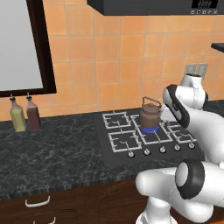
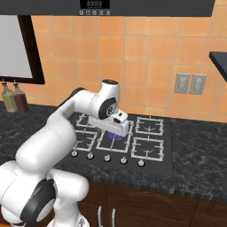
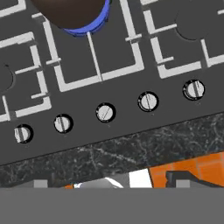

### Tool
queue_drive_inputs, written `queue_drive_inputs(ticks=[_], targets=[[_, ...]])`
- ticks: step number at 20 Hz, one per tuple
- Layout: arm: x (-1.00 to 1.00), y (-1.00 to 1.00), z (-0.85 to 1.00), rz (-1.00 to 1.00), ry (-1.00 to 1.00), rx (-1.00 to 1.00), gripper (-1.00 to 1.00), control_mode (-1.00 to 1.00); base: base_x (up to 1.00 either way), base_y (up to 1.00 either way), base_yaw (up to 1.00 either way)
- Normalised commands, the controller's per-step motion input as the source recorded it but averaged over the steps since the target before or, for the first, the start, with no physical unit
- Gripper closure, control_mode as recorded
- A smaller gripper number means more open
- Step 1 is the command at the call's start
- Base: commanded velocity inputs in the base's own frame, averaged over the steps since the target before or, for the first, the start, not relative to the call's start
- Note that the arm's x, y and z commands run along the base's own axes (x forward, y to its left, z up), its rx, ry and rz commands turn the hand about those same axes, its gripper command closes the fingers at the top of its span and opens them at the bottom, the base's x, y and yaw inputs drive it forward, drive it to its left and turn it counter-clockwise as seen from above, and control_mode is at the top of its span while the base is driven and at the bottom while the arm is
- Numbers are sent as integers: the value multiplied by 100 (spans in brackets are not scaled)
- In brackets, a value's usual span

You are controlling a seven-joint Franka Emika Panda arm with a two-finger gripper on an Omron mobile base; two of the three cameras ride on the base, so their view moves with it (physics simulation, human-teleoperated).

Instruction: Turn off the center burner of the stove.

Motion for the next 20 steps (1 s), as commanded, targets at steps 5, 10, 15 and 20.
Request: queue_drive_inputs(ticks=[5,10,15,20], targets=[[3,1,-100,-16,2,8,-100,-100,0,0,0],[23,35,-90,-5,-1,9,-100,-100,0,0,0],[32,7,-61,0,-4,-8,-100,-100,0,0,0],[26,1,-44,-4,0,-8,-100,-100,0,0,0]])
